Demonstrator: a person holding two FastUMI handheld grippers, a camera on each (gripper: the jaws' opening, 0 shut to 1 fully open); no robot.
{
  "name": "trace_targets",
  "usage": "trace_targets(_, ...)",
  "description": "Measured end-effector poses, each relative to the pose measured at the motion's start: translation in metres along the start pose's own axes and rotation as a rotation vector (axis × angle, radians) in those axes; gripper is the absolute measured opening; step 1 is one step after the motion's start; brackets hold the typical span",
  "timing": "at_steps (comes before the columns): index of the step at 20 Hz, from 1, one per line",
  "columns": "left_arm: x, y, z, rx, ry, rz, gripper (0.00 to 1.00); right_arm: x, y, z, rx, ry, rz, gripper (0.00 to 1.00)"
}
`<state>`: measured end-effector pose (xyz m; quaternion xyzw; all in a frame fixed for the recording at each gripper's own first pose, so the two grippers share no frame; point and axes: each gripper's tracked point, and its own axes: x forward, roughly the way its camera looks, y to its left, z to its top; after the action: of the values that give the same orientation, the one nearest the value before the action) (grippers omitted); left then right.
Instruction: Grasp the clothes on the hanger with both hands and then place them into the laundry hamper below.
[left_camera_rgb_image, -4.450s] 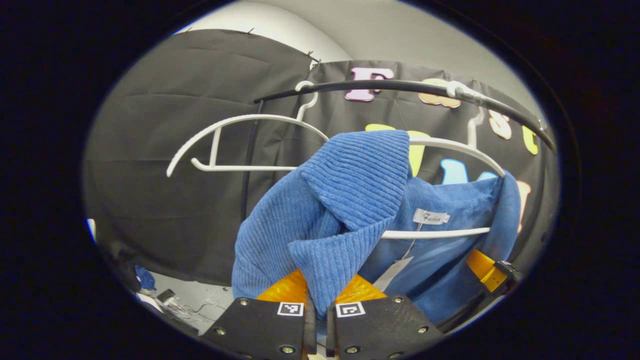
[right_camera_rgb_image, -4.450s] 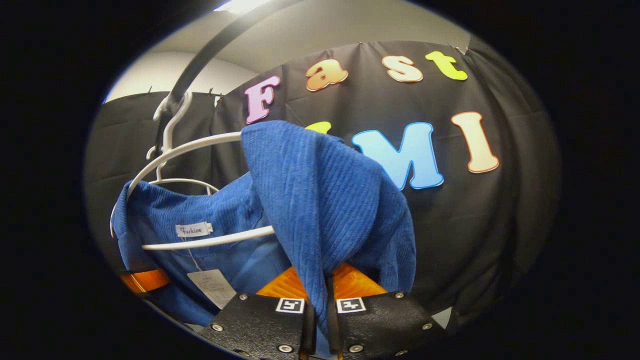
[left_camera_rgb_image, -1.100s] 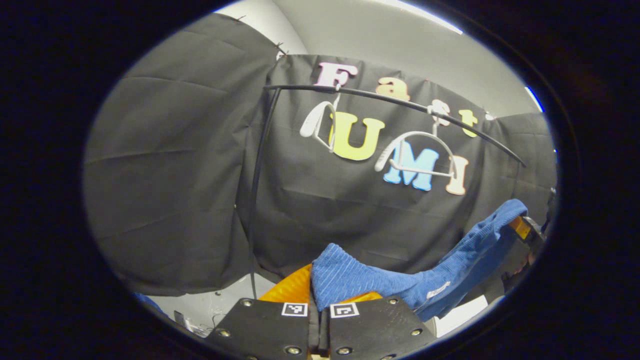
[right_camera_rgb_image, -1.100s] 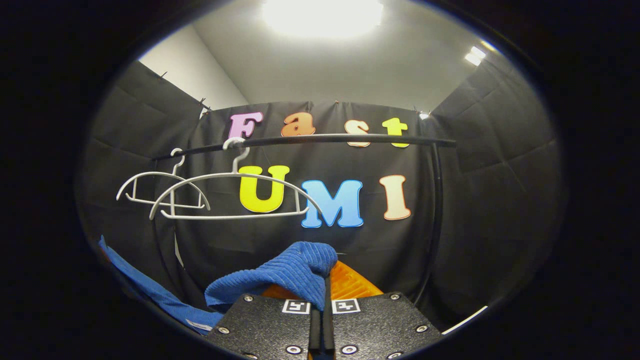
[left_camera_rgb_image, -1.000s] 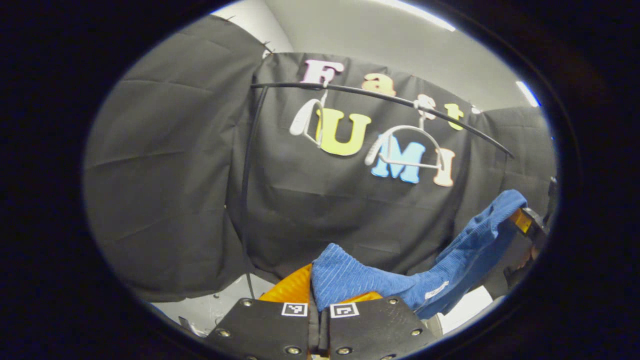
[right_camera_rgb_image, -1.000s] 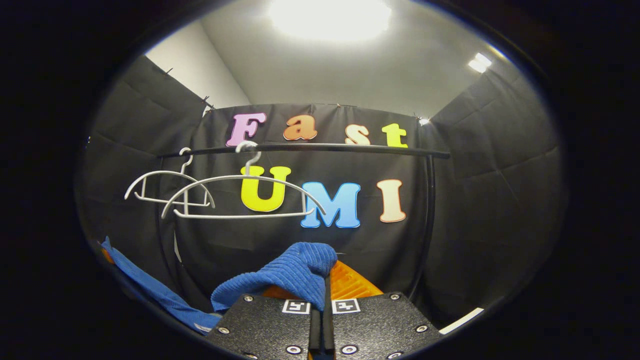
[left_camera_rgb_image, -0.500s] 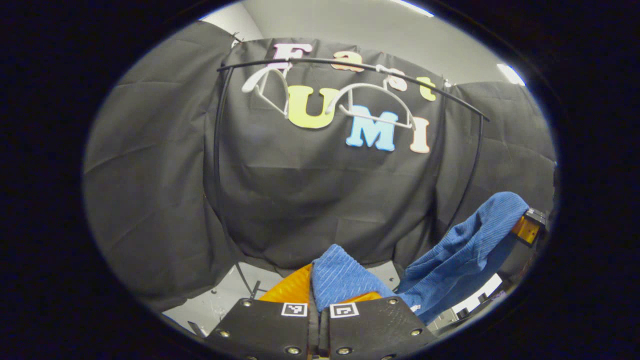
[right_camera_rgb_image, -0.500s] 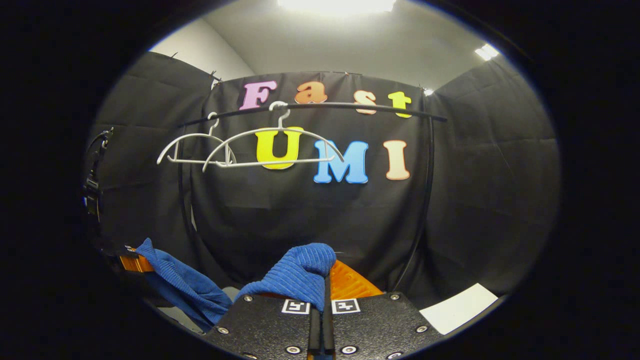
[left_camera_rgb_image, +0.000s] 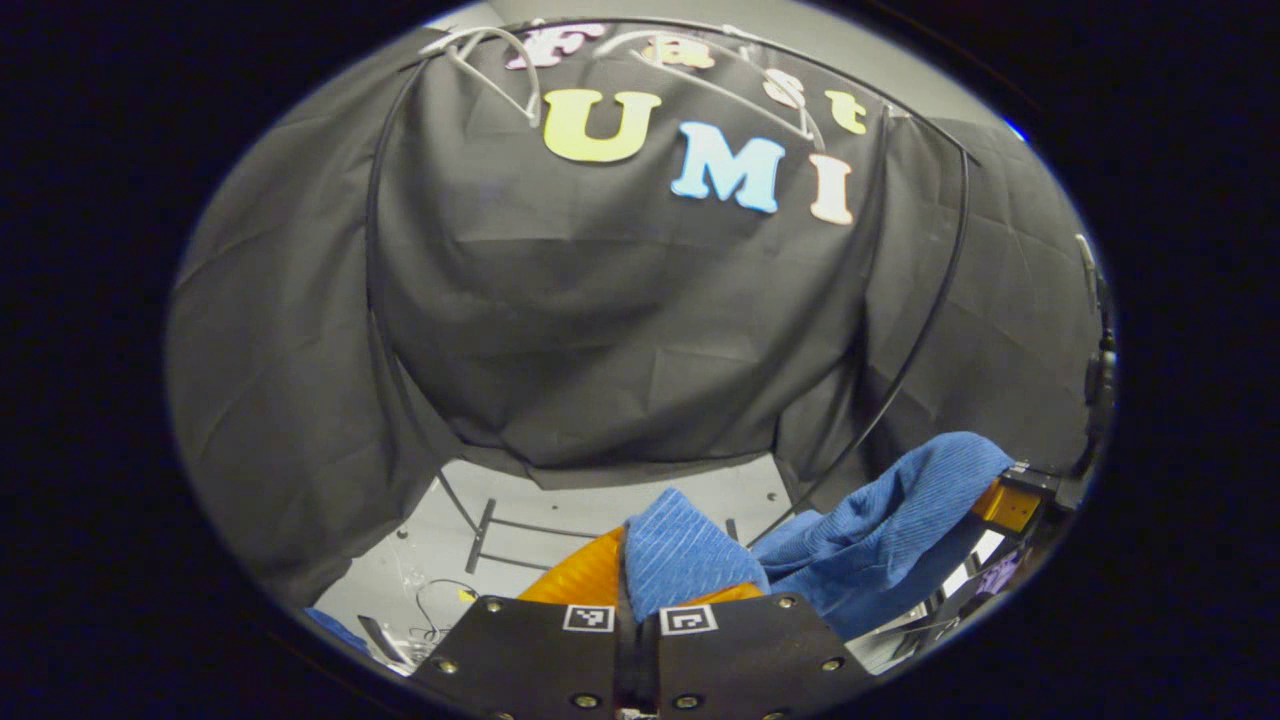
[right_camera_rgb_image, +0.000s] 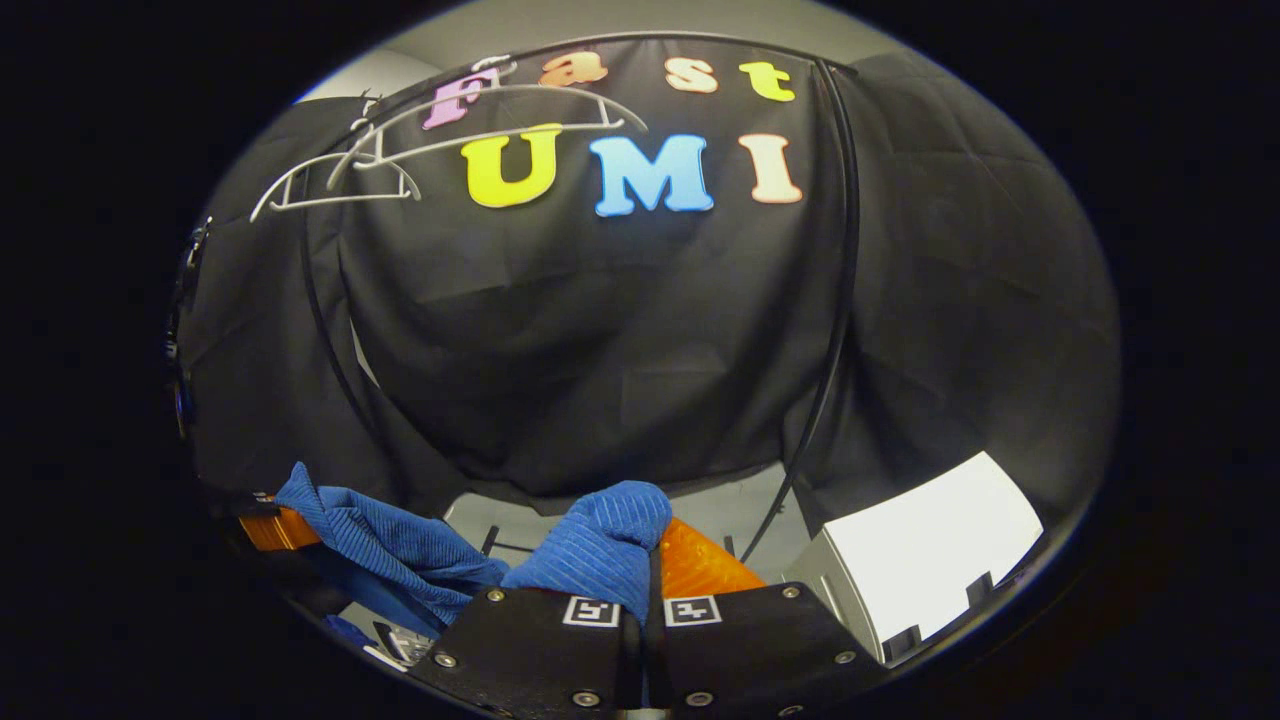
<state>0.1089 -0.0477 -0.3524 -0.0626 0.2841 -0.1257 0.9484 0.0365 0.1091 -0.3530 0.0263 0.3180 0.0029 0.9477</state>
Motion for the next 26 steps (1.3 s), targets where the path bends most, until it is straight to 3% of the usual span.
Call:
trace_targets(5, 0.055, -0.035, -0.053, 0.094, 0.057, -0.058, 0.02, 0.055, -0.015, -0.048, 0.011, 0.088, -0.025, 0.03)
trace_targets(11, 0.12, -0.043, -0.115, 0.075, 0.146, -0.038, 0.02, 0.094, -0.03, -0.103, 0.049, 0.191, -0.03, 0.02)
trace_targets(18, 0.137, -0.033, -0.16, 0.023, 0.229, 0.017, 0.05, 0.109, -0.03, -0.144, 0.05, 0.28, -0.012, 0.04)
trace_targets(19, 0.137, -0.03, -0.163, 0.016, 0.242, 0.027, 0.01, 0.109, -0.029, -0.146, 0.057, 0.293, -0.004, 0.05)
trace_targets(22, 0.131, -0.027, -0.174, 0.018, 0.297, 0.038, 0.09, 0.103, -0.02, -0.154, 0.071, 0.34, 0.039, 0.13)
trace_targets(23, 0.126, -0.029, -0.172, 0.02, 0.312, 0.041, 0.06, 0.1, -0.018, -0.155, 0.077, 0.352, 0.058, 0.16)
trace_targets(24, 0.123, -0.027, -0.172, 0.029, 0.316, 0.053, 0.24, 0.095, -0.015, -0.155, 0.08, 0.365, 0.077, 0.23)
trace_targets(25, 0.118, -0.026, -0.17, 0.039, 0.325, 0.065, 0.33, 0.088, -0.012, -0.156, 0.082, 0.384, 0.1, 0.29)
trace_targets(26, 0.11, -0.025, -0.17, 0.049, 0.336, 0.079, 0.5, 0.084, -0.011, -0.158, 0.083, 0.399, 0.112, 0.38)
